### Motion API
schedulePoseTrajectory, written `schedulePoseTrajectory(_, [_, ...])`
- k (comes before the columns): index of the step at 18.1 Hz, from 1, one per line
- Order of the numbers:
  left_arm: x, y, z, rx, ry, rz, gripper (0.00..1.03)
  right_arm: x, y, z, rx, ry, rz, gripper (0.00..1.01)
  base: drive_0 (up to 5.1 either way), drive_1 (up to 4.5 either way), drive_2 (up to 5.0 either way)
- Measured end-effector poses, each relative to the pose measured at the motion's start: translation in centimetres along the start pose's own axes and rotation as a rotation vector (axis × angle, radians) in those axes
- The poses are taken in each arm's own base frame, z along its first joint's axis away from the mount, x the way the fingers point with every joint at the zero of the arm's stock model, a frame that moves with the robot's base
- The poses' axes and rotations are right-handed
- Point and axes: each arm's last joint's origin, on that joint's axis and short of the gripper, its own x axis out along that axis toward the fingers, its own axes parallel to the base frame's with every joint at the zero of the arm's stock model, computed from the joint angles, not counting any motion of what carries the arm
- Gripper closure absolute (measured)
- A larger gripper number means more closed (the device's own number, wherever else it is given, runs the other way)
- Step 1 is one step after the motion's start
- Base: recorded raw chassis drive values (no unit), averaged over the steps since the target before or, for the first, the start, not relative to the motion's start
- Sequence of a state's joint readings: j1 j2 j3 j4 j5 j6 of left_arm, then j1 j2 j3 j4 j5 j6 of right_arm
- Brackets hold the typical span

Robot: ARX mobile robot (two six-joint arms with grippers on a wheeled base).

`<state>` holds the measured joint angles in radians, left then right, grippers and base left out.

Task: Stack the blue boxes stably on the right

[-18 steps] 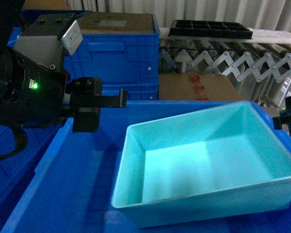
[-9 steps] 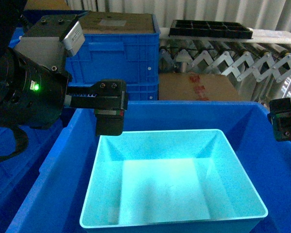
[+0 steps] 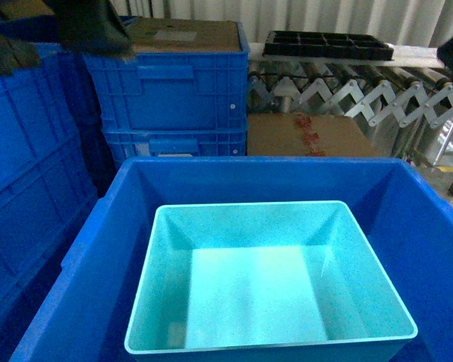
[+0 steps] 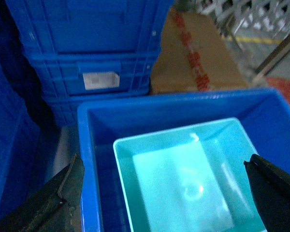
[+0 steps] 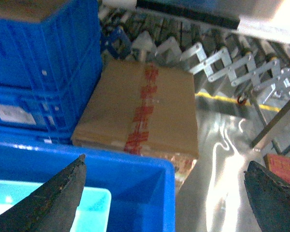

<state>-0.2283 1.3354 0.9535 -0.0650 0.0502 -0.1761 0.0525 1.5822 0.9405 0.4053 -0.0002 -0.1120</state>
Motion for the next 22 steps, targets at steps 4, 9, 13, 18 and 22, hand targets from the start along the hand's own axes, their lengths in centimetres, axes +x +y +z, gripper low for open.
schedulePoseTrajectory(4, [-8.0, 3.9, 3.4, -0.081, -0.192, 0.024, 0.05, -5.6, -1.8, 4.9, 0.082, -0.128, -0.019, 0.03, 0.0, 0.00, 0.0])
schedulePoseTrajectory(9, [-17.0, 2.6, 1.2, -0.174, -0.163, 0.069, 0.05, -15.8, -2.3, 6.4, 0.135, -0.133, -0.078, 0.03, 0.0, 0.00, 0.0])
schedulePoseTrajectory(13, [-17.0, 2.6, 1.9, -0.176, -0.239, 0.099, 0.05, -15.4, -2.4, 7.3, 0.143, -0.199, -0.123, 0.03, 0.0, 0.00, 0.0])
schedulePoseTrajectory(18, [-16.4, 2.9, -2.1, 0.052, -0.501, 0.205, 0.36, -16.9, -1.4, 3.8, 0.124, -0.277, -0.067, 0.34, 0.0, 0.00, 0.0])
schedulePoseTrajectory(22, [-14.1, 4.0, -8.4, 0.111, -0.457, 0.231, 0.79, -17.5, -0.6, -2.9, 0.125, -0.232, -0.065, 0.78, 0.0, 0.00, 0.0])
